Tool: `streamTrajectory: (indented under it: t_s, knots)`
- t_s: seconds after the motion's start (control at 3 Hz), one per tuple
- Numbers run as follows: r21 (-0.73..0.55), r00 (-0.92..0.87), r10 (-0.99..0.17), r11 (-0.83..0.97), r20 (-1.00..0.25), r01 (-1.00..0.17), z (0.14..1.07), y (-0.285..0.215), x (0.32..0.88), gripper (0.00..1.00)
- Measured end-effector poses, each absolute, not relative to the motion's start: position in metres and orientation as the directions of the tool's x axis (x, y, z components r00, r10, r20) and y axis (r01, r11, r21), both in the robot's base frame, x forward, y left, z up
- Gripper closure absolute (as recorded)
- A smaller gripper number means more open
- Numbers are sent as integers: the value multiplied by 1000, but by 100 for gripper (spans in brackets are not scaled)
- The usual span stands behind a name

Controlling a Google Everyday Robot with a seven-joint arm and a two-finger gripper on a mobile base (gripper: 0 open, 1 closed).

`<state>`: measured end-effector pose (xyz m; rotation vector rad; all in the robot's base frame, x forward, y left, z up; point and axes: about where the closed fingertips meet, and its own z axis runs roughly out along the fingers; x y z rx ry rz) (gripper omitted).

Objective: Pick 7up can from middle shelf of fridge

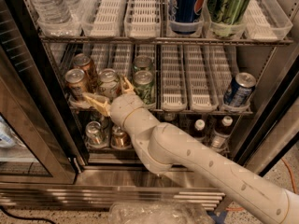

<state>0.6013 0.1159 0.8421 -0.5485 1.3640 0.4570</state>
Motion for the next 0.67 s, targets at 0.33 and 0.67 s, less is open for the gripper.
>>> streamTrajectory:
  t_s: [0.33, 0.67]
  knots:
    - [-100, 153, -9, 792, -988, -602, 841, 116, 602, 20]
    - [-100, 153, -9, 792, -988, -602, 841, 116, 602, 39]
